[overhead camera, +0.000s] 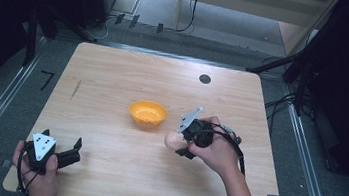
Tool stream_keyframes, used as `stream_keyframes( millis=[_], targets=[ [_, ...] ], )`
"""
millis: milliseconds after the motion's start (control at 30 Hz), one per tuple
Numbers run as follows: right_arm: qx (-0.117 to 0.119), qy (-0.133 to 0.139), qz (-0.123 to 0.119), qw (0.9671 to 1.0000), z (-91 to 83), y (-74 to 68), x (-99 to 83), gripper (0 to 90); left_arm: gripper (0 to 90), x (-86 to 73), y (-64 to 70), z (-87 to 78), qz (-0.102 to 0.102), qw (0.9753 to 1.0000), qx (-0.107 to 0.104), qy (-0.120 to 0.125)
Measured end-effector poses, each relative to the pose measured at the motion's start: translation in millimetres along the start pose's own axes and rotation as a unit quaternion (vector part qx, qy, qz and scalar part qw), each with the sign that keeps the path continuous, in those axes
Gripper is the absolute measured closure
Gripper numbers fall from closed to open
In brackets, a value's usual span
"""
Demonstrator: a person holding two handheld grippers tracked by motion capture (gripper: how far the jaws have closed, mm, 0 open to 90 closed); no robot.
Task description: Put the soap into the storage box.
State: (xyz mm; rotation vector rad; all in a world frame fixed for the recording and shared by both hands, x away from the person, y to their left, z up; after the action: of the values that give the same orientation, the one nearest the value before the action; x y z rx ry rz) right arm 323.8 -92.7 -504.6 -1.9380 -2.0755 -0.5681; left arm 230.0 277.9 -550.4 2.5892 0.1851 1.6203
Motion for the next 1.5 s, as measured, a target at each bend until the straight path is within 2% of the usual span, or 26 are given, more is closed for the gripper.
stream_keyframes(
  millis=[300,400,733,933,1233,1267,1367,1500],
  targets=[
    [0.007,-0.004,-0.01,0.9999,-0.7,11.8,15.2,33.7,0.0,0.2,-0.3,0.3,-0.001,1.0,-0.002,0.0],
    [0.011,0.006,-0.017,0.9998,0.2,16.9,21.0,33.7,0.0,0.4,-0.5,0.5,-0.002,1.0,-0.002,0.001],
    [0.015,0.006,-0.026,0.9995,1.2,31.8,36.6,33.7,0.0,0.7,-0.9,0.7,-0.006,1.0,-0.002,0.003],
    [0.018,-0.008,-0.023,0.9996,-1.8,41.0,41.3,33.7,0.0,0.6,-0.8,0.8,-0.006,1.0,-0.002,0.002],
    [0.018,-0.003,-0.019,0.9996,-1.5,52.8,49.7,33.7,0.0,0.6,-1.1,0.5,-0.008,1.0,-0.001,0.002],
    [0.018,0.001,-0.024,0.9995,-0.3,54.6,51.1,33.7,0.0,0.7,-1.2,0.5,-0.009,1.0,-0.001,0.002],
    [0.021,0.004,-0.021,0.9995,3.1,57.2,54.6,33.7,0.0,0.8,-1.5,0.5,-0.012,0.9999,-0.004,0.002],
    [0.025,-0.001,-0.024,0.9994,8.7,61.3,58.7,33.7,0.0,0.9,-1.7,0.7,-0.012,0.9999,-0.005,0.003]
  ],
)
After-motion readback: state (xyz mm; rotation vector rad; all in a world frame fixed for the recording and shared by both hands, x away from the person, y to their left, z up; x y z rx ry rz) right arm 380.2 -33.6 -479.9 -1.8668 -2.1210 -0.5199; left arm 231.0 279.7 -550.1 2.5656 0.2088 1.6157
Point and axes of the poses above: each handheld gripper's, and its own axes: z roughly forward along the jaws, x roughly out of its top, y roughly to its right, the point moved 6 cm from there along z, roughly forward along the jaws, and after that the axes turned 13 degrees about -z, right-handed, at the moved point
